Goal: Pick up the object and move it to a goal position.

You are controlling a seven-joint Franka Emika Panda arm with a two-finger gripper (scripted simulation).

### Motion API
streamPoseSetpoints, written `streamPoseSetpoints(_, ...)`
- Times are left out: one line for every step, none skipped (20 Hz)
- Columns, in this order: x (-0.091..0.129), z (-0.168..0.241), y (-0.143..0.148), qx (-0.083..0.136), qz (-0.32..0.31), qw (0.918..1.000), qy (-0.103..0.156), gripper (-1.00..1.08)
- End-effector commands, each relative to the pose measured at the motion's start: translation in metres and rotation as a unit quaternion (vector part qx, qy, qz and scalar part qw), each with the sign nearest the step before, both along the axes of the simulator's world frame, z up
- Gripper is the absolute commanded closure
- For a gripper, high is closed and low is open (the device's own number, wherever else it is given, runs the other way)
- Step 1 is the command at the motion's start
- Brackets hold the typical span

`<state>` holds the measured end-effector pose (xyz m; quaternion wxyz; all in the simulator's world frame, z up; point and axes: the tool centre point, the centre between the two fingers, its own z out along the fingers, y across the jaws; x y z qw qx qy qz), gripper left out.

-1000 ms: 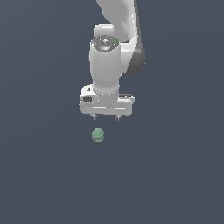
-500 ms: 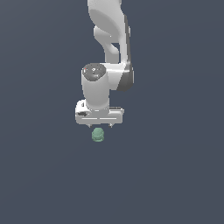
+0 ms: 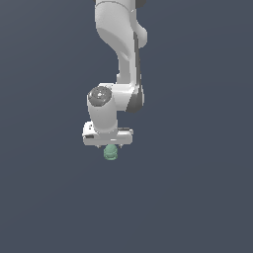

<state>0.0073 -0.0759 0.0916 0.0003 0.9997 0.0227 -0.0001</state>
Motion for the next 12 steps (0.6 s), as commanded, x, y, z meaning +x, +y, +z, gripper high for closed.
streamPoseSetpoints(0.000,0.000,0.000,0.000,0.000,1.0000,0.000,-0.92)
streamPoseSetpoints(0.000,0.000,0.000,0.000,0.000,1.0000,0.000,-0.92)
streamPoseSetpoints(0.000,-0.002,0.000,0.000,0.000,1.0000,0.000,-0.92)
streamPoseSetpoints(0.000,-0.004,0.000,0.000,0.000,1.0000,0.000,-0.92)
streamPoseSetpoints(0.000,-0.006,0.000,0.000,0.000,1.0000,0.000,-0.92)
streamPoseSetpoints(0.000,-0.010,0.000,0.000,0.000,1.0000,0.000,-0.92)
streamPoseSetpoints(0.000,-0.014,0.000,0.000,0.000,1.0000,0.000,-0.92)
streamPoseSetpoints(-0.001,-0.019,0.000,0.000,0.000,1.0000,0.000,-0.92)
streamPoseSetpoints(-0.001,-0.025,0.000,0.000,0.000,1.0000,0.000,-0.92)
streamPoseSetpoints(-0.001,-0.031,0.000,0.000,0.001,1.0000,0.000,-0.92)
streamPoseSetpoints(-0.001,-0.036,0.000,0.000,0.001,1.0000,0.000,-0.92)
streamPoseSetpoints(-0.001,-0.041,-0.001,0.000,0.001,1.0000,0.000,-0.92)
